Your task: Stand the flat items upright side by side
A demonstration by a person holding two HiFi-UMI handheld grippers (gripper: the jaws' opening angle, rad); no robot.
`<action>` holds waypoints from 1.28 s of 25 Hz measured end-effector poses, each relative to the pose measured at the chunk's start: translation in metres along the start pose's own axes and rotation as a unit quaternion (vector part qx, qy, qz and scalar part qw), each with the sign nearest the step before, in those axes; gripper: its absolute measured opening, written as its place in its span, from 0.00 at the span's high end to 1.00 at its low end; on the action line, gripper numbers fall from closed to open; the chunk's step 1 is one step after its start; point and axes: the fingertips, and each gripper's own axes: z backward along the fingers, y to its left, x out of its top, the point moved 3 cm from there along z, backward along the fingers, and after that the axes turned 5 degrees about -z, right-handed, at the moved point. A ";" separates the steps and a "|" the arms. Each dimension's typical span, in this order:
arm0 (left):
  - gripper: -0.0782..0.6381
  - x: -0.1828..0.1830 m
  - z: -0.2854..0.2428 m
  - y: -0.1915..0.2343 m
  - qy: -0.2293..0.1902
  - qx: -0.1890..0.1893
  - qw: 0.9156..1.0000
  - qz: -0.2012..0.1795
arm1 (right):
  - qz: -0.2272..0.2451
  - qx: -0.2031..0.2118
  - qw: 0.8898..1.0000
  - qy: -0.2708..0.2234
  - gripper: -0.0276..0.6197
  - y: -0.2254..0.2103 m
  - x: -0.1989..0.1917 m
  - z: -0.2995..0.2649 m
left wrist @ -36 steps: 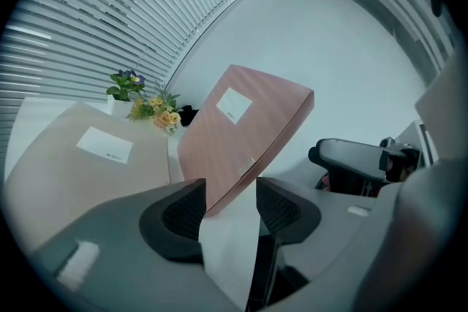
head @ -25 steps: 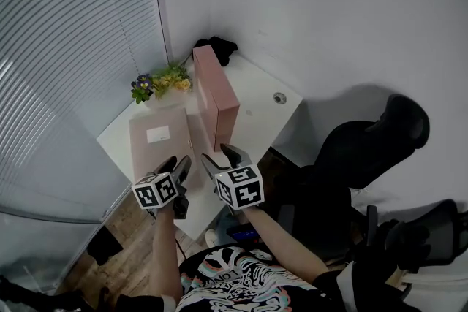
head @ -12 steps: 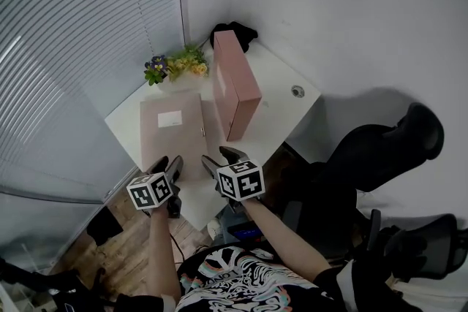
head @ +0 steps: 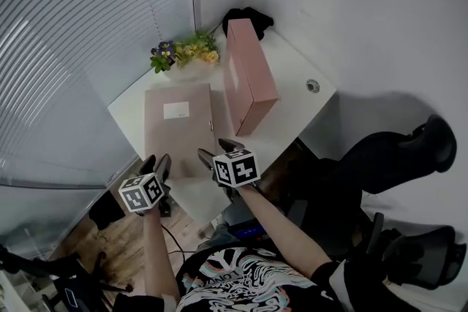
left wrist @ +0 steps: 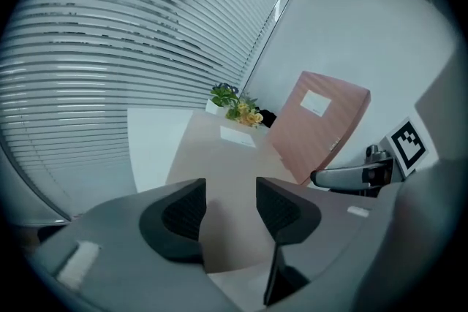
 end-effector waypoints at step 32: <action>0.57 0.020 -0.046 0.058 0.094 -0.052 0.990 -0.093 | -0.180 -0.039 0.982 -0.028 0.44 -0.038 -0.017 -0.049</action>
